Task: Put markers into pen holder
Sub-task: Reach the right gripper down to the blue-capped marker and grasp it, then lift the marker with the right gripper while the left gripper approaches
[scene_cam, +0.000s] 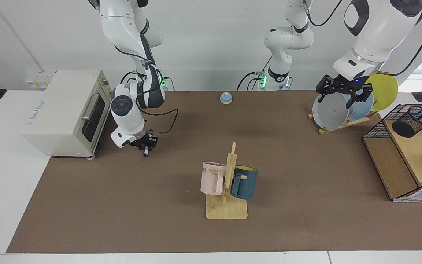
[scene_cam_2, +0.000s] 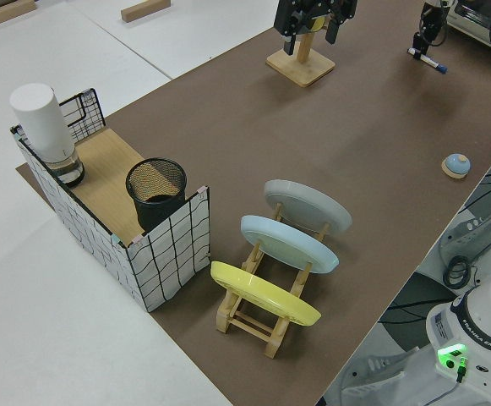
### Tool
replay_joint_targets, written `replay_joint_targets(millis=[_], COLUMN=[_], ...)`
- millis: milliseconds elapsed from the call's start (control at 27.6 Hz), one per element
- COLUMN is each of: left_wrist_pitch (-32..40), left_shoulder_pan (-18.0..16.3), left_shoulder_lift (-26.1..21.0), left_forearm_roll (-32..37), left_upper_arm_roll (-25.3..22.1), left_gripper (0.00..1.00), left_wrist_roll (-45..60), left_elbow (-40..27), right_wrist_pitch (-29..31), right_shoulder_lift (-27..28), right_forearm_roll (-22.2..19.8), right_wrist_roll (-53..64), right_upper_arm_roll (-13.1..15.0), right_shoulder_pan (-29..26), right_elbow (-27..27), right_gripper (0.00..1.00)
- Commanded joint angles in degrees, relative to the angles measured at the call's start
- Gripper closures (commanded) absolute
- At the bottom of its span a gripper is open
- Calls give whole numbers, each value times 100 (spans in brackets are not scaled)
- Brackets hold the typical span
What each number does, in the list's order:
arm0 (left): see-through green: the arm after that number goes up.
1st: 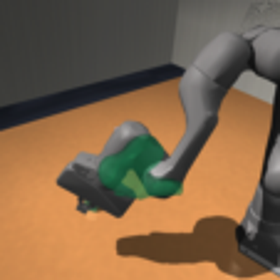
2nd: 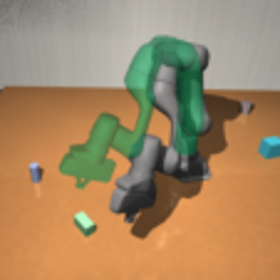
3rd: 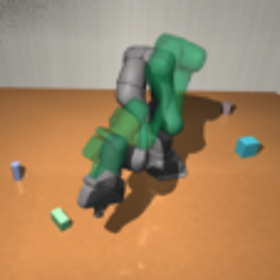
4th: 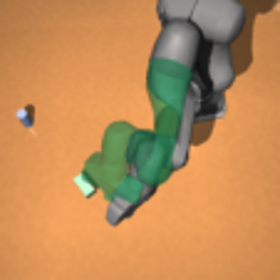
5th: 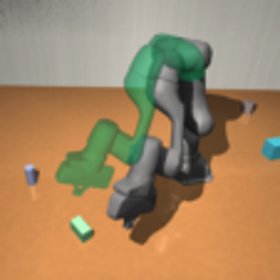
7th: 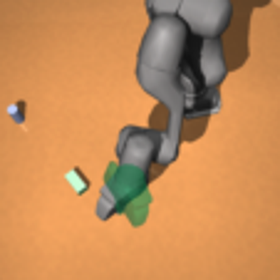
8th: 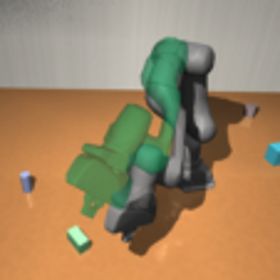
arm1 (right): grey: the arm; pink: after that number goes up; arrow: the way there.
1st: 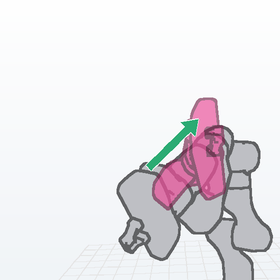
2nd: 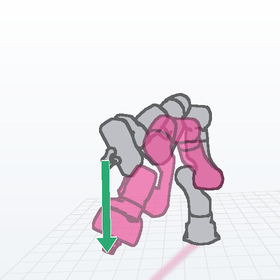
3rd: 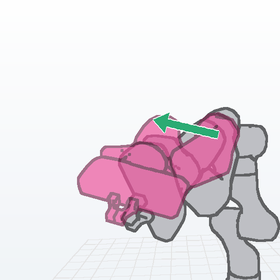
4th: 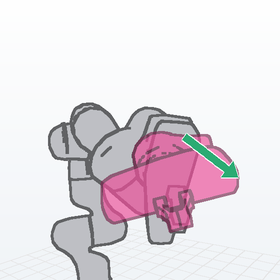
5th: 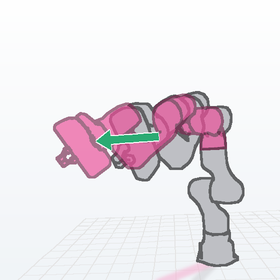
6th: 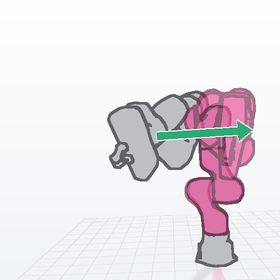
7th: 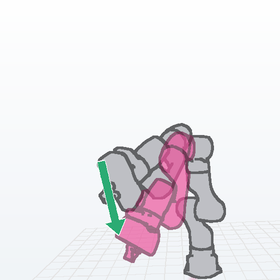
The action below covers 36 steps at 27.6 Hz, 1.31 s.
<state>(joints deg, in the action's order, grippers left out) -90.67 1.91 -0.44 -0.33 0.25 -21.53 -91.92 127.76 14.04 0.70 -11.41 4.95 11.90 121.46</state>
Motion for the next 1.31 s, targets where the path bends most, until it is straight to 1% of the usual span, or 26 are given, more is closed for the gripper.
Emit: replay_joint_targets(millis=[0, 109, 290, 399, 508, 653, 798, 907, 979, 1052, 1124, 1197, 1269], left_wrist_pitch=[-56, -100, -83, -83, -74, -74, -153, -214, -293, -477, -705, -1056, -1426], left_shoulder_pan=[-50, -41, -15, 29, 38, 99, 143, 257, 267, 223, 240, 266, 284], left_shoulder_lift=[158, 150, 150, 150, 158, 158, 167, 176, 228, 342, 553, 711, 878], left_forearm_roll=[77, 77, 77, 68, 60, 42, 7, -28, -220, -711, -1003, -1083, -1118], left_upper_arm_roll=[-69, -69, -69, -61, -8, 27, 54, 62, 71, 45, 1, 27, 71], left_gripper=[0, 0, 0, 0, 0, 0, 0, 0, 0, 0, 0, 0, 0], left_wrist_roll=[-1290, -1766, -2372, -2899, -3207, -3515, -4130, -4481, -4588, -4667, -4798, -5009, -5290], left_elbow=[-168, -160, -160, -160, -203, -212, -283, -361, -563, -922, -1300, -1652, -1977], right_wrist_pitch=[99, 100, 100, 56, -128, -453, -840, -1226, -1438, -1561, -1588, -1605, -1623], right_shoulder_lift=[11, 29, 20, -67, -269, -638, -937, -1034, -1070, -1201, -1324, -1430, -1465], right_forearm_roll=[-26, 44, 71, 79, 88, 88, 71, 71, 71, 71, 62, 62, 36], right_wrist_roll=[-124, -185, -668, -941, -1301, -2239, -3418, -4287, -4763, -5263, -5677, -6046, -6511], right_upper_arm_roll=[-3, -3, -3, -3, -3, -3, -38, -196, -310, -424, -547, -714, -969], right_shoulder_pan=[-30, -56, -82, -82, -82, -12, 40, 58, 58, 58, 50, 58, 58], right_elbow=[62, 27, -35, -96, -166, -219, -403, -623, -746, -817, -826, -826, -834], right_gripper=[100, 100, 100, 100, 100, 100, 100, 100, 100, 100, 100, 100, 100])
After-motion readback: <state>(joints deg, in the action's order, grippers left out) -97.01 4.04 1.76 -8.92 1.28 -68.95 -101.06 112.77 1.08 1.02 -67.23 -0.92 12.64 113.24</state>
